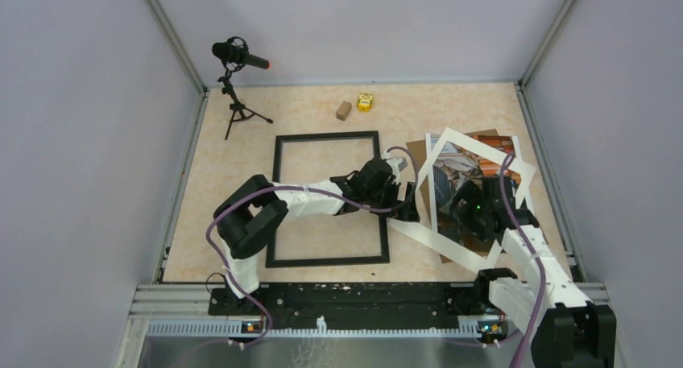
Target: Put the photo into the frame
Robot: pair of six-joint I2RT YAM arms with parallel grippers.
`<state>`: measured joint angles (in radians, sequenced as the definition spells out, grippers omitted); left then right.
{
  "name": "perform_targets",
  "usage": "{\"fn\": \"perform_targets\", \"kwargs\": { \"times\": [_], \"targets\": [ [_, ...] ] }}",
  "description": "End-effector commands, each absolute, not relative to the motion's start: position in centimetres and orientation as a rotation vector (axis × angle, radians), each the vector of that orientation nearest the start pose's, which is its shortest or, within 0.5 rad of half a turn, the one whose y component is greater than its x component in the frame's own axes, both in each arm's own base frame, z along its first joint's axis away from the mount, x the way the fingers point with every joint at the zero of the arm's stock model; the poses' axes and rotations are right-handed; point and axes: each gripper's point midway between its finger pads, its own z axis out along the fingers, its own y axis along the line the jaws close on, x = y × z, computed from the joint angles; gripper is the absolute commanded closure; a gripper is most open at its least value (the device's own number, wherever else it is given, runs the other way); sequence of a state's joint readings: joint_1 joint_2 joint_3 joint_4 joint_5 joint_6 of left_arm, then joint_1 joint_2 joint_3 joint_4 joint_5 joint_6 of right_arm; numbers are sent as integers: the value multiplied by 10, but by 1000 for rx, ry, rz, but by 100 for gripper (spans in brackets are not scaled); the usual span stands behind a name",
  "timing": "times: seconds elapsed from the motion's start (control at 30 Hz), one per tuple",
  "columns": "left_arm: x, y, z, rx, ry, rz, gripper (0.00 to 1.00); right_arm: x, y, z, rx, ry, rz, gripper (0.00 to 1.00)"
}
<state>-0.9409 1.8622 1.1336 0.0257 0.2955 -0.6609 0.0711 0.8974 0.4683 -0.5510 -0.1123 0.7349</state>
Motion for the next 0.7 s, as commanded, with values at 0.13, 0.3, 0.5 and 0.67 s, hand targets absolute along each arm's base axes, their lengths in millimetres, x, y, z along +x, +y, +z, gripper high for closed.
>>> {"fn": "perform_targets", "kwargs": {
  "times": [0.13,0.3,0.5,0.67],
  "targets": [
    [216,-439,66,449,2459,-1199,1,174,-34,60,1470,2123,-116,3],
    [213,-434,55,410,2474,-1195,1,154,-53,58,1564,2049,-268,1],
    [214,-433,43,385,2499,-1183,1,142,-56,52,1608,2043,-321,1],
    [215,-431,40,378,2502,-1164,1,140,-58,44,1652,2008,-331,1]
  ]
}}
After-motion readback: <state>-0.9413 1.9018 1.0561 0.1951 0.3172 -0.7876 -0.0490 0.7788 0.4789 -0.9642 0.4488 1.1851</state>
